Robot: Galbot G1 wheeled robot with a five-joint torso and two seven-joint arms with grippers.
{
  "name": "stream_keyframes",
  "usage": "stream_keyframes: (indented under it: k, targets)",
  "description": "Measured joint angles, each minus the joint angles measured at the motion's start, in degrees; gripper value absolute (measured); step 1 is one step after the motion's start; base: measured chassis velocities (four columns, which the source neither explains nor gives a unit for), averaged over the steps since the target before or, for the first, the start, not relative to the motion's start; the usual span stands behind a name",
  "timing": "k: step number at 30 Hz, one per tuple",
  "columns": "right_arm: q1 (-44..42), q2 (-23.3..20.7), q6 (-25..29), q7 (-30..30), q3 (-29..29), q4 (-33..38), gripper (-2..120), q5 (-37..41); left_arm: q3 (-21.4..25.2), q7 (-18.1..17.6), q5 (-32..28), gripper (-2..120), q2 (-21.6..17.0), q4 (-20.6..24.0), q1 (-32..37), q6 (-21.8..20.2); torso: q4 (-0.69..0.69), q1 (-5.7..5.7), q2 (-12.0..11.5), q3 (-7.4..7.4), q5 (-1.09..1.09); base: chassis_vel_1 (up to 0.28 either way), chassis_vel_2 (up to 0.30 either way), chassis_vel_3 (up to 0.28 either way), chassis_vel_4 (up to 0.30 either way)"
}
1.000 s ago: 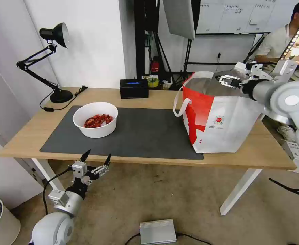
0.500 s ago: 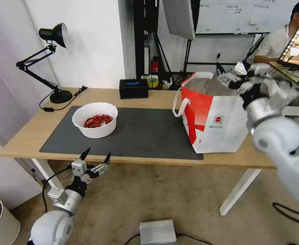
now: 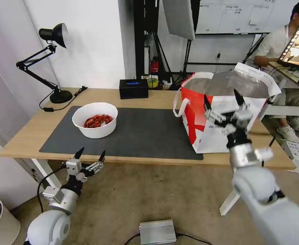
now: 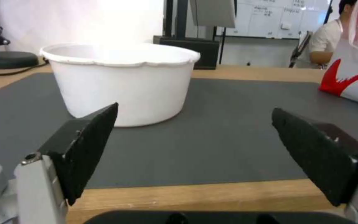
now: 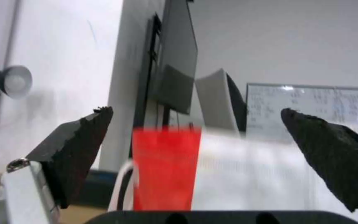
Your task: Pick up the trash from the table and place it into the takeout bag.
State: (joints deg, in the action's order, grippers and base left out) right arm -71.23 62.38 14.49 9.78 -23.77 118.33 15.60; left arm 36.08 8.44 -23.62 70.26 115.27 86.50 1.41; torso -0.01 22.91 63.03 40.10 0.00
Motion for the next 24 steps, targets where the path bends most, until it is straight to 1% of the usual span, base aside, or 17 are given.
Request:
stream_keyframes:
  k: [6, 7, 8, 10, 18, 19, 22, 24]
  targets:
    - [-4.0, 4.0, -0.1, 0.4, 0.5, 0.1, 100, -3.3, -0.2, -0.2, -0.5, 100, -0.5, -0.1, -0.2, -0.3, 0.01, 0.01, 0.0, 0.00, 0.00, 0.000, 0.000, 0.000, 0.000]
    - [-4.0, 4.0, -0.1, 0.4, 0.5, 0.1, 100, -3.3, -0.2, -0.2, -0.5, 100, -0.5, -0.1, -0.2, -0.3, 0.01, 0.01, 0.0, 0.00, 0.00, 0.000, 0.000, 0.000, 0.000]
    - [-5.6, 5.6, -1.0, 1.2, 0.8, 0.6, 100, -4.0, -0.2, -0.3, -0.9, 100, -0.8, -0.1, -0.3, -0.3, 0.01, 0.01, 0.0, 0.00, -0.01, 0.000, 0.000, 0.000, 0.000]
    - [-6.2, 6.1, -1.4, 1.6, 1.0, 0.9, 100, -4.1, -0.2, -0.3, -1.0, 100, -0.9, -0.1, -0.3, -0.4, 0.01, 0.01, 0.0, 0.00, 0.00, 0.000, 0.000, 0.000, 0.000]
    - [-13.9, 11.4, -4.1, 4.8, 4.4, 2.6, 100, -7.0, -0.2, -0.4, -2.0, 100, -1.7, -0.1, -1.4, -0.9, 0.01, 0.01, 0.0, 0.00, 0.00, 0.000, 0.000, 0.000, 0.000]
    - [-13.9, 11.4, -4.1, 4.8, 4.4, 2.6, 100, -7.0, -0.2, -0.4, -2.0, 100, -1.7, -0.1, -1.4, -0.9, 0.01, 0.01, 0.0, 0.00, 0.00, 0.000, 0.000, 0.000, 0.000]
    - [-17.6, 12.6, -5.3, 5.3, 6.0, 3.6, 100, -7.7, -0.9, -0.5, -1.8, 100, -0.9, 0.5, -1.7, -2.0, 0.00, 0.01, 0.0, 0.00, 0.00, 0.000, 0.000, 0.000, 0.000]
    - [-18.1, 12.7, -5.4, 5.3, 6.2, 3.7, 100, -7.7, -1.0, -0.5, -1.6, 100, -0.6, 0.7, -1.6, -2.1, 0.00, 0.00, 0.0, 0.00, 0.00, 0.000, 0.000, 0.000, 0.000]
